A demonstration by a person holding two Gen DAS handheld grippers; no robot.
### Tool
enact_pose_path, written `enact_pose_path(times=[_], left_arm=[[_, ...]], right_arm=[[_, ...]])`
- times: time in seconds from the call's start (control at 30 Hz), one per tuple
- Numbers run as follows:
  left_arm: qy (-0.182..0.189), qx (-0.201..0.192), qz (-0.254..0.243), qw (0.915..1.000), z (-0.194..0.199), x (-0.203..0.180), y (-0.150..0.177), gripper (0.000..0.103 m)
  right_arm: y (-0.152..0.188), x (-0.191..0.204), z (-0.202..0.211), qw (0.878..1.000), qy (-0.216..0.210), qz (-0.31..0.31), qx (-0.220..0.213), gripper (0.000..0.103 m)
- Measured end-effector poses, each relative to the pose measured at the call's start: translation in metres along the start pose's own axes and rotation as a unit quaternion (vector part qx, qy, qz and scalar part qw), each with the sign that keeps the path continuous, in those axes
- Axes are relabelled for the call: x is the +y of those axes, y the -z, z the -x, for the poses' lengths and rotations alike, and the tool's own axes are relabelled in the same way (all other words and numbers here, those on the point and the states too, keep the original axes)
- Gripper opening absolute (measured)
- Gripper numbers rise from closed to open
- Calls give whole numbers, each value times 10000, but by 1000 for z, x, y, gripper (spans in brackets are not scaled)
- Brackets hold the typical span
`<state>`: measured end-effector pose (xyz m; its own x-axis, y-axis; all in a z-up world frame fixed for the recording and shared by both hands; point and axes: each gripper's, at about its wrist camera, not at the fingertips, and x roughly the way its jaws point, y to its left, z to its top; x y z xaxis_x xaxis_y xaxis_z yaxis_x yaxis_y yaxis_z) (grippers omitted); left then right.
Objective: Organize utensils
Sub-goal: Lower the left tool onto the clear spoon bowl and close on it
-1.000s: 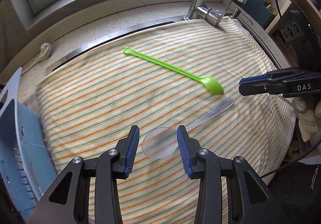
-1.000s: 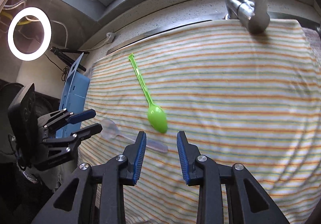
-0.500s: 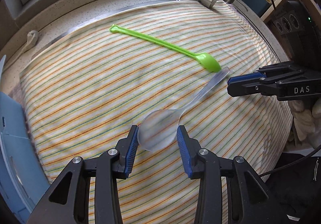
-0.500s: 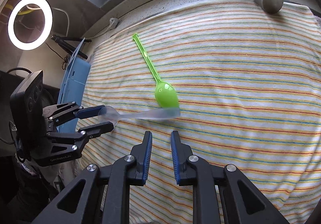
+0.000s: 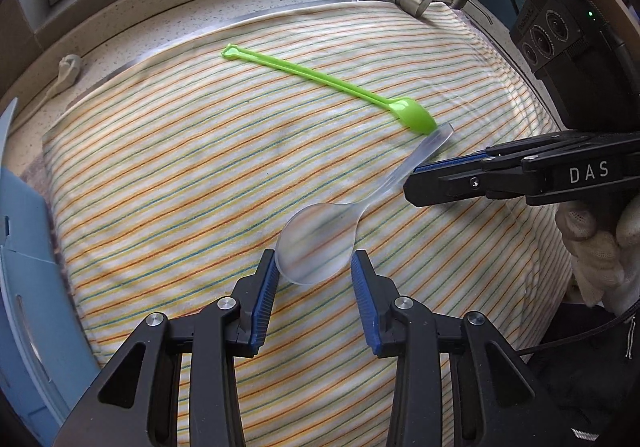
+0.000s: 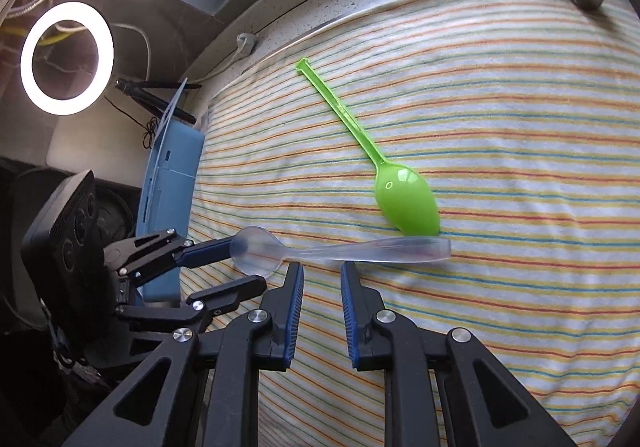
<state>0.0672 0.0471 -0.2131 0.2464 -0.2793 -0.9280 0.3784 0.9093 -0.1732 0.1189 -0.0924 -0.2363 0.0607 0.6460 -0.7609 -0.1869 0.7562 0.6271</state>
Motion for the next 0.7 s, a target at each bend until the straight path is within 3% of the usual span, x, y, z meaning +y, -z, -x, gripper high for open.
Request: enact_pose_path(times=[0.23, 0.43, 0.7], left_arm=[[-130, 8, 1, 9999, 10, 1, 6, 29], [-54, -299, -143, 9994, 34, 0, -8, 29], [-35, 114, -755, 9971, 0, -27, -34, 29]], right_arm=[[-2, -13, -6, 9952, -386, -879, -184, 18], [8, -16, 2, 9925, -301, -1117, -395, 18], [16, -27, 11, 9865, -385, -1455, -639, 18]])
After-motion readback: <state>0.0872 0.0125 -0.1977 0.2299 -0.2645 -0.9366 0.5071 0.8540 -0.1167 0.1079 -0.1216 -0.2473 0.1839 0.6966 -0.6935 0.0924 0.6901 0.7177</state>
